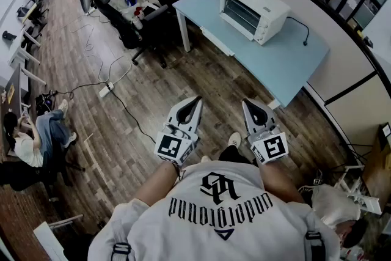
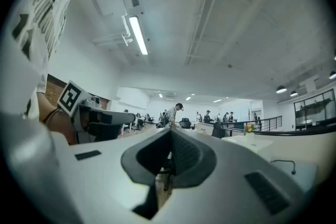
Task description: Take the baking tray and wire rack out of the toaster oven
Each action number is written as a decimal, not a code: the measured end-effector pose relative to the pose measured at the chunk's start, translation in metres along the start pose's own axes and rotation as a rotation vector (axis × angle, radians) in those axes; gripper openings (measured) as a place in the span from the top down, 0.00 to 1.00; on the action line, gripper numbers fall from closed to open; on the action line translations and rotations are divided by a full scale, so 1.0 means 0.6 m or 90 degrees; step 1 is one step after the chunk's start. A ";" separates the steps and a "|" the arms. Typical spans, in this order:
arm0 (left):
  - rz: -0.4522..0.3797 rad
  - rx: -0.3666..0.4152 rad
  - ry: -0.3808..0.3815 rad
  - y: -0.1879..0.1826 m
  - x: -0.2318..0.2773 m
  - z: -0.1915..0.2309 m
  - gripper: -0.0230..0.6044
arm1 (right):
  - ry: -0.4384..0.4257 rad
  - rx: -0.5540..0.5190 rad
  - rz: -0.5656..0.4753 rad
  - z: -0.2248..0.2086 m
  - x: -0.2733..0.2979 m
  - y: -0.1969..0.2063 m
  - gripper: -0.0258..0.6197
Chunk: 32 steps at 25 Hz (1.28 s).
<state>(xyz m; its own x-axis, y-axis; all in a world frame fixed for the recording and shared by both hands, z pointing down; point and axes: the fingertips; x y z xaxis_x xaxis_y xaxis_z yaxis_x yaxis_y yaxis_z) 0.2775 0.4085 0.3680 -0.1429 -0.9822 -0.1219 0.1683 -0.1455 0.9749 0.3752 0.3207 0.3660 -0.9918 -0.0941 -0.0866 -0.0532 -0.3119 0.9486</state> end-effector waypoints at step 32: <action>0.033 -0.023 -0.019 0.062 0.221 0.055 0.69 | 0.007 0.052 0.040 -0.187 0.086 0.111 0.66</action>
<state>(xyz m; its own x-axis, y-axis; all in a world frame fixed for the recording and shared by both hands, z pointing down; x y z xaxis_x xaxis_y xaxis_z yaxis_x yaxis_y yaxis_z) 0.2324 0.2769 0.3940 -0.1627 -0.9845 -0.0649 0.2113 -0.0990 0.9724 0.3338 0.1890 0.3906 -0.9921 -0.1223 -0.0291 -0.0006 -0.2272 0.9738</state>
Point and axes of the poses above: the fingertips, and each gripper's own axes: x forward along the fingers, z to its left, y out of its underside, and after that the axes turned 10 degrees about -x, right-handed
